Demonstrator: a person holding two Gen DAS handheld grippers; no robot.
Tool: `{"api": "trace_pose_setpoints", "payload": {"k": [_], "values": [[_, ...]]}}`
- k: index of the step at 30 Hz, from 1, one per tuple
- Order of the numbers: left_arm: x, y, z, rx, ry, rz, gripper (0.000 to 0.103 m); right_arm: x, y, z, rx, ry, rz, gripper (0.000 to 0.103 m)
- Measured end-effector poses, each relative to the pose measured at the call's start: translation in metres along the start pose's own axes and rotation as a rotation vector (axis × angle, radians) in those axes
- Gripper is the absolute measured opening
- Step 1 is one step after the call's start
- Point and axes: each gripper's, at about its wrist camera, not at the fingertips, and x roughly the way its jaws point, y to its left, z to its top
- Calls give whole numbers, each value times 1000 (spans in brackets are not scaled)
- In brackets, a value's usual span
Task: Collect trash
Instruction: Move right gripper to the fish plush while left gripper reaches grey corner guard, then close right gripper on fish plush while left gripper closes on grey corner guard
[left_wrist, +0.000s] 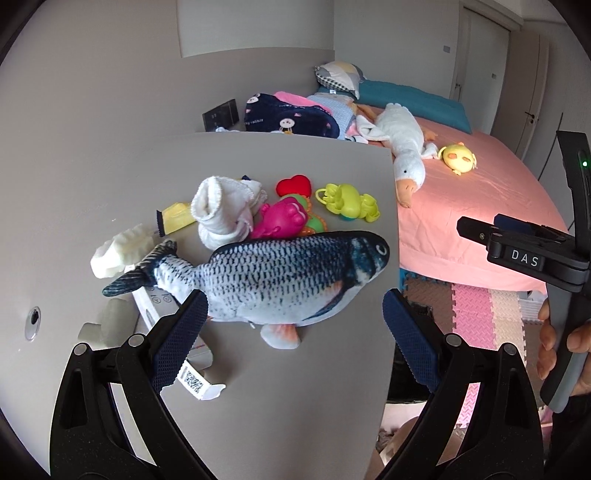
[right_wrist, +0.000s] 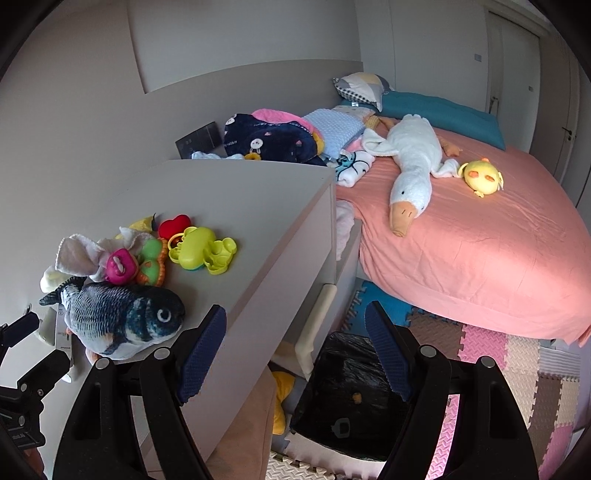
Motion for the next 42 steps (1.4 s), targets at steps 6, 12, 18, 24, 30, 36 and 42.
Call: {"api": "trace_pose_setpoints", "payload": {"k": [6,12,18,24,30,36,42], "values": [[-9,31,-12,-29,3,57,92,0,39,-6,-64,8,54,78],[-10,65,-24,-87,16,88,93,3,78,-11,-135,19,106,78],[-8,94,-35,-138,33,123,93,3,115,-17,-206,16,166,78],[-5,122,-47,-173,53,158,93,13,146,-22,-253,36,192,79],[7,149,-56,-221,86,184,93,31,164,-27,-287,57,164,80],[30,170,-61,-258,129,192,93,42,167,-29,-321,63,131,81],[45,180,-63,-285,144,167,93,47,172,-34,-357,44,103,61]]}}
